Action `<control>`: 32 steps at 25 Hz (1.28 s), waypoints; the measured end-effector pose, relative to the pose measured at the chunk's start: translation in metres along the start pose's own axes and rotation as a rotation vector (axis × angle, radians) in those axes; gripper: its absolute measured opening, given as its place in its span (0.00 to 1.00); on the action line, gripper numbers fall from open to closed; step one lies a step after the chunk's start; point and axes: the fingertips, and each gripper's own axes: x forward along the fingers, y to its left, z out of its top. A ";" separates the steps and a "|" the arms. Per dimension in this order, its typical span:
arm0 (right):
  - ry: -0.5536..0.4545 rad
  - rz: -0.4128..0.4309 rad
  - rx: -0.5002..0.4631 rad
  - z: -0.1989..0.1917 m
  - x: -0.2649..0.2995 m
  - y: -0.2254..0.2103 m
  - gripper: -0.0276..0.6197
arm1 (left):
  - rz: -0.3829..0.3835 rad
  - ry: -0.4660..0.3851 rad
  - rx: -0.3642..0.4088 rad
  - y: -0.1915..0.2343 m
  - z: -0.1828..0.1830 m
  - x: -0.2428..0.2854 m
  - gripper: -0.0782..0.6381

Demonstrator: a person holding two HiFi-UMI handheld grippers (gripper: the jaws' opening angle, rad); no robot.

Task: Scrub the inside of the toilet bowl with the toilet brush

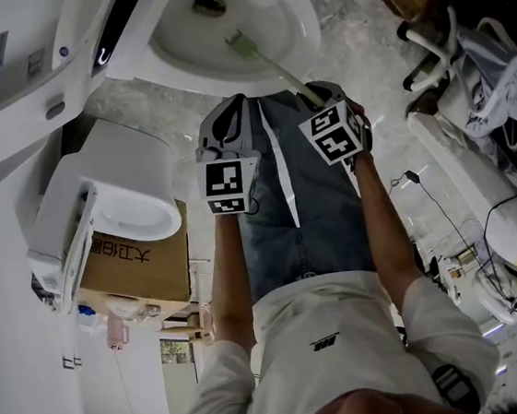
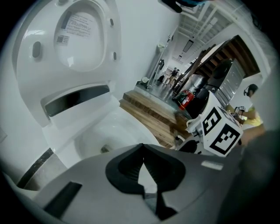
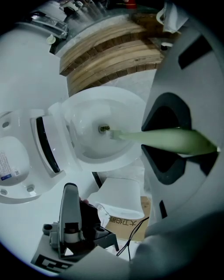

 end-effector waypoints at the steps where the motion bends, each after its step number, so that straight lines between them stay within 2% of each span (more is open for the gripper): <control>1: 0.005 -0.007 -0.001 -0.002 -0.002 -0.003 0.18 | -0.001 0.001 0.001 -0.001 0.000 0.000 0.12; 13: 0.021 -0.089 -0.063 -0.006 -0.016 -0.028 0.18 | -0.012 0.010 0.006 -0.001 0.002 0.003 0.12; 21: 0.008 -0.158 -0.115 0.006 -0.023 -0.043 0.18 | -0.015 0.012 0.004 0.003 0.005 0.006 0.12; 32: -0.041 -0.233 -0.136 0.032 -0.027 -0.064 0.18 | -0.018 0.024 0.002 0.010 0.008 0.010 0.12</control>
